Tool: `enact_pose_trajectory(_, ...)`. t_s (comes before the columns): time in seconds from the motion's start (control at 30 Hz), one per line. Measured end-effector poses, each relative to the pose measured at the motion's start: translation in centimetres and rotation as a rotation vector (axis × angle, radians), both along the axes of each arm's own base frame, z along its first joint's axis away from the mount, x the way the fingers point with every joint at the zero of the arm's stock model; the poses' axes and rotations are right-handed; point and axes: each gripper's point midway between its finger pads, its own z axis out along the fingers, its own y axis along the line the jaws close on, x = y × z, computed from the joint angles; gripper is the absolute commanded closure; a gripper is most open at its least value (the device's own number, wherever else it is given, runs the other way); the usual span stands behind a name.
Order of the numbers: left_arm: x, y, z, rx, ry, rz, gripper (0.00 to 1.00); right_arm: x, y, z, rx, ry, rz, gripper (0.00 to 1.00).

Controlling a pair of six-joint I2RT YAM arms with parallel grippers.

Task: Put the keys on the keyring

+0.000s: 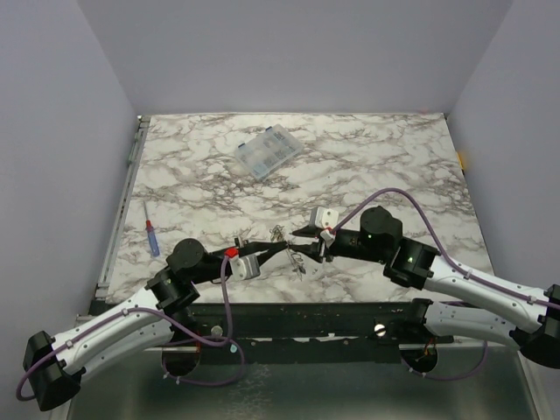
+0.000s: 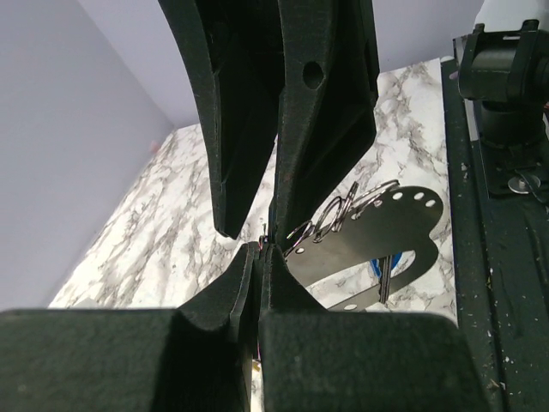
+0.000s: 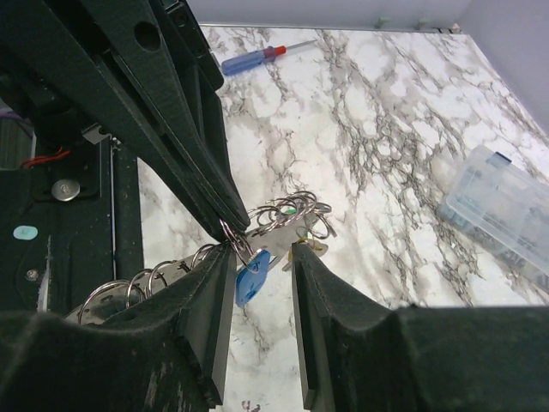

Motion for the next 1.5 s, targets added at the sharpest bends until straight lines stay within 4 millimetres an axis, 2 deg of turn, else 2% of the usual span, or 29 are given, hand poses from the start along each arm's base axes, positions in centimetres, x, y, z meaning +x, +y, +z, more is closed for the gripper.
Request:
enact_pose_trajectory(0.17,-0.1,0.1,0.2,-0.011,-0.001,0.000,1.00,0.1,0.2,-0.3,-0.008,0.005,0.000,0.62)
enact_pose_trajectory(0.33,-0.2,0.2,0.4,-0.019,0.001,-0.001,1.00,0.3,0.5,-1.0,-0.029,0.015,0.002,0.80)
enact_pose_trajectory(1.0,-0.4,0.6,1.6,-0.097,-0.004,0.005,1.00,0.4,0.8,-0.7,-0.022,0.009,0.005,0.81)
enact_pose_trajectory(1.17,-0.3,0.7,2.0,-0.133,0.003,0.012,1.00,0.5,1.0,-0.4,-0.010,0.002,0.006,0.96)
enact_pose_trajectory(1.27,-0.4,0.9,2.3,-0.165,0.008,0.016,1.00,0.5,1.0,-0.1,0.000,-0.005,0.006,0.99)
enact_pose_trajectory(1.5,-0.3,1.1,2.9,-0.208,0.021,0.022,1.00,0.6,1.2,0.3,0.023,-0.018,0.008,0.99)
